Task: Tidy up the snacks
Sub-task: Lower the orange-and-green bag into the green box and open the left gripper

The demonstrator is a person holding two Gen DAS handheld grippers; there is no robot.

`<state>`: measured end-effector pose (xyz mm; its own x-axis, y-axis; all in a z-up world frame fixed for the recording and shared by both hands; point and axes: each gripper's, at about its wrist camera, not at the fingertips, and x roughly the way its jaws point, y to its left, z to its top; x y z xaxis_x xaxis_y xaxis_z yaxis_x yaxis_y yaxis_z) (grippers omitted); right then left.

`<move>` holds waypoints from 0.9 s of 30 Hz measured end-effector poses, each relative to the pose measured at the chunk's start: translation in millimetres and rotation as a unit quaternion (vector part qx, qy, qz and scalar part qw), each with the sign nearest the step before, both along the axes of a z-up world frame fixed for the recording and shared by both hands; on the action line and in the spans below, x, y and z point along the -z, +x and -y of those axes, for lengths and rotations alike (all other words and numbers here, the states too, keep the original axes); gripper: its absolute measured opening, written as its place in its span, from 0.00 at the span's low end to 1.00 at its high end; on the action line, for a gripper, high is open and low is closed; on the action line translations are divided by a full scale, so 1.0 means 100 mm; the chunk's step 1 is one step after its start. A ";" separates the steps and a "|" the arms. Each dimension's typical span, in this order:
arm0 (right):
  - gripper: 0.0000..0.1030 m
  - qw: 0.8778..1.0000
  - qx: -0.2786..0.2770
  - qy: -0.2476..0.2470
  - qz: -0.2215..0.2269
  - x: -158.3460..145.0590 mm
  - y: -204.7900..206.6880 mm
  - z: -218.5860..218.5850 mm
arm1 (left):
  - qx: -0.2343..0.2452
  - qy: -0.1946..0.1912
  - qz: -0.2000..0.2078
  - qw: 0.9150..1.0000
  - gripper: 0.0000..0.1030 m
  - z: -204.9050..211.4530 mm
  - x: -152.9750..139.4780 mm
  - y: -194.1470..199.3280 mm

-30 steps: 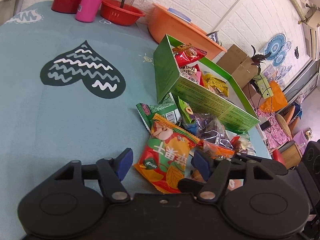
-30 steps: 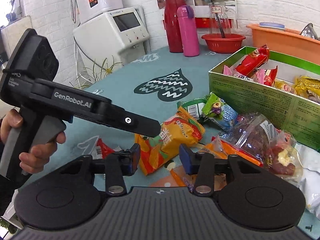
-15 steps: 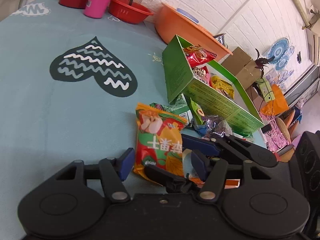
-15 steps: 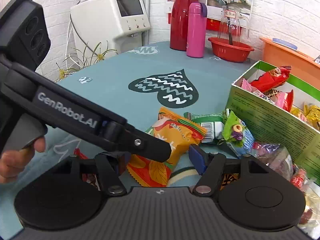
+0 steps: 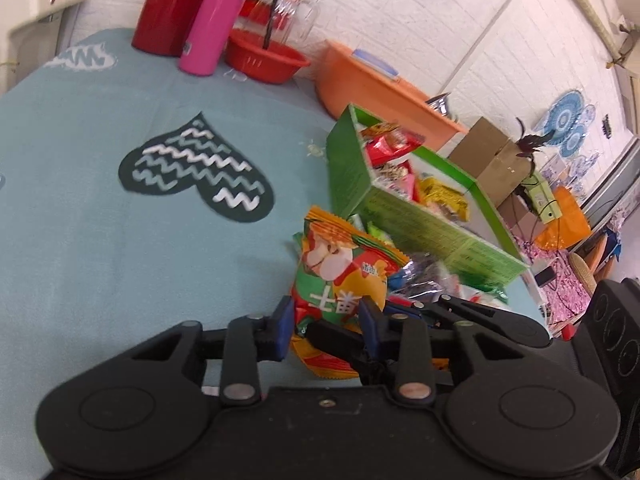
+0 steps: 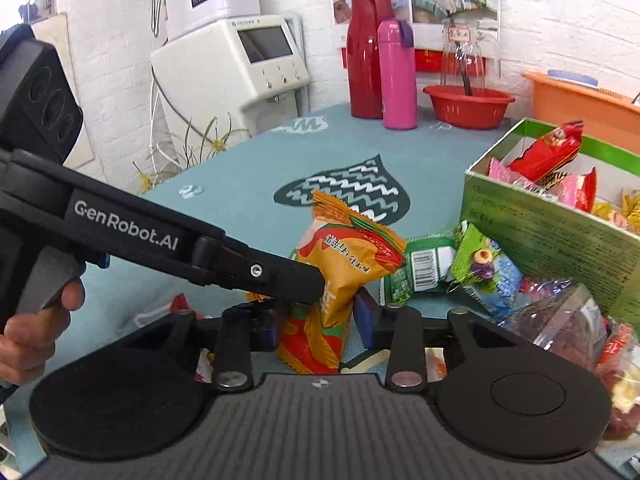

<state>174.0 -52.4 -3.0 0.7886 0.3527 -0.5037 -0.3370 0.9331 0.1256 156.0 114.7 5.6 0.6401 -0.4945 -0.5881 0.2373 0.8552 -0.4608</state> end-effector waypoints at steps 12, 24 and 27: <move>0.59 0.993 0.064 0.010 0.096 -0.46 -0.31 0.64 | 0.072 0.006 0.077 0.994 0.16 0.73 -0.57 0.11; 0.59 0.982 0.159 0.025 0.099 -0.47 -0.33 1.63 | 0.157 0.000 0.073 0.985 0.16 1.78 -0.55 0.75; 0.59 0.979 0.175 0.027 0.096 -0.44 -0.28 1.84 | 0.169 -0.003 0.068 0.983 0.16 1.97 -0.51 0.90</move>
<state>146.2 -236.7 41.2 0.9443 0.0655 -0.3224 -0.0194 0.9894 0.1442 246.1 -82.5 56.4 0.5110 -0.6960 -0.5045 0.5671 0.7140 -0.4107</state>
